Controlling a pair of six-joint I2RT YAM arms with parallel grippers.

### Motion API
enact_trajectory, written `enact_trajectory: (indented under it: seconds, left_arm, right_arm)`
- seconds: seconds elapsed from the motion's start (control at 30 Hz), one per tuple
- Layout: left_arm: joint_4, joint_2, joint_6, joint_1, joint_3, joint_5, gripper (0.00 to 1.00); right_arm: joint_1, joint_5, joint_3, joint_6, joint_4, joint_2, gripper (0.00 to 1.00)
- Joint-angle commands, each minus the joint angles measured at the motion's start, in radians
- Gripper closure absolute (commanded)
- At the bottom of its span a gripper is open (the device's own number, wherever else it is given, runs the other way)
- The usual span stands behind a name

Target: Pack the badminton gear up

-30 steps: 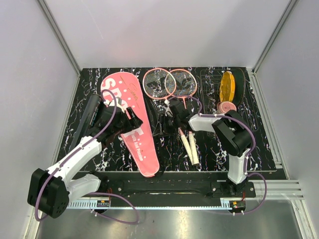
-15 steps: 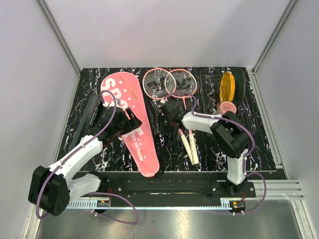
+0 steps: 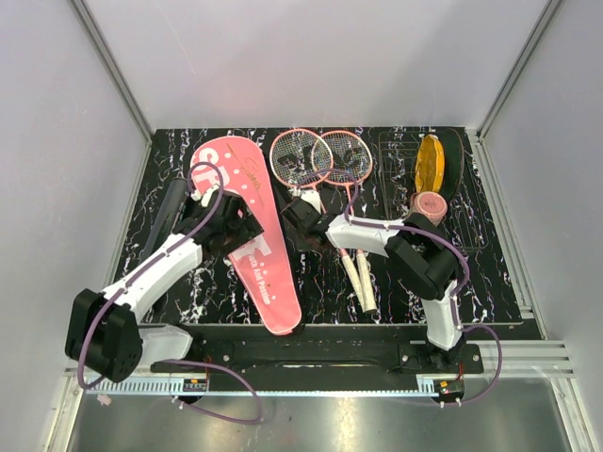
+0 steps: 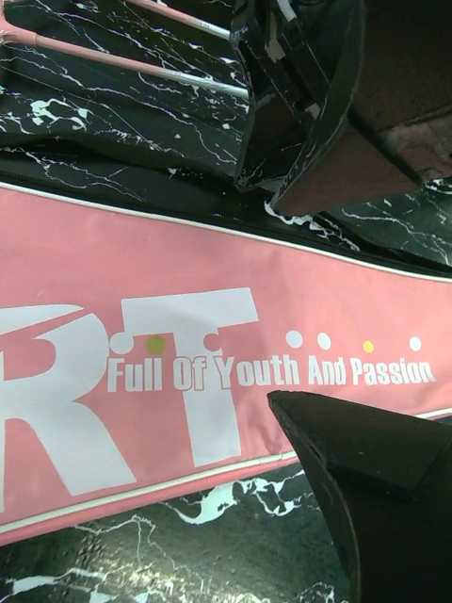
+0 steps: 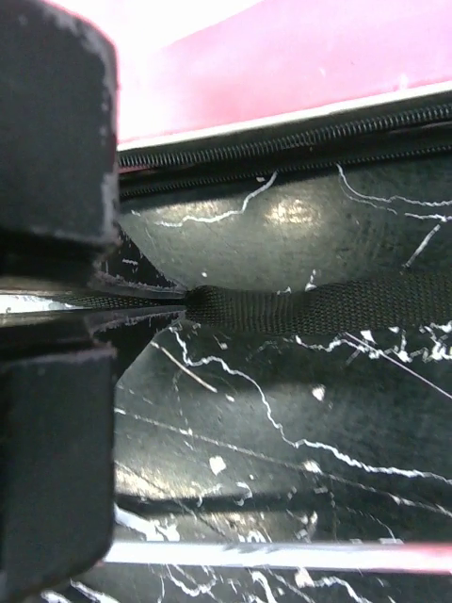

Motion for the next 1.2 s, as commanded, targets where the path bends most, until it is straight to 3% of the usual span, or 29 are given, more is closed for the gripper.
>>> enact_trajectory:
  seconds: [0.0, 0.1, 0.33, 0.5, 0.7, 0.9, 0.97, 1.17]
  left_arm:
    - [-0.005, 0.044, -0.060, -0.004, 0.082, 0.049, 0.20]
    - [0.044, 0.110, -0.094, -0.003, 0.100, 0.160, 0.20]
    - [0.468, 0.222, -0.245, 0.020, 0.015, 0.444, 0.22]
    - [0.503, 0.300, -0.268, 0.014, 0.028, 0.452, 0.16]
    - [0.544, 0.338, -0.255, 0.013, 0.036, 0.464, 0.18]
    - [0.564, 0.374, -0.186, 0.013, 0.071, 0.480, 0.33]
    - [0.593, 0.374, -0.175, 0.012, 0.061, 0.497, 0.44]
    - [0.708, 0.374, -0.187, 0.009, 0.016, 0.544, 0.57]
  right_arm:
    - [-0.004, 0.096, -0.063, -0.110, -0.012, -0.028, 0.99]
    - [-0.004, -0.026, -0.155, -0.173, 0.125, -0.166, 1.00]
    - [-0.004, -0.297, -0.325, -0.174, 0.394, -0.414, 1.00]
    - [-0.004, -0.383, -0.335, -0.148, 0.424, -0.411, 1.00]
    - [-0.007, -0.415, -0.346, -0.146, 0.450, -0.417, 1.00]
    - [-0.007, -0.472, -0.376, -0.177, 0.486, -0.449, 1.00]
    - [-0.007, -0.487, -0.376, -0.178, 0.486, -0.450, 1.00]
    - [-0.006, -0.519, -0.358, -0.194, 0.472, -0.431, 1.00]
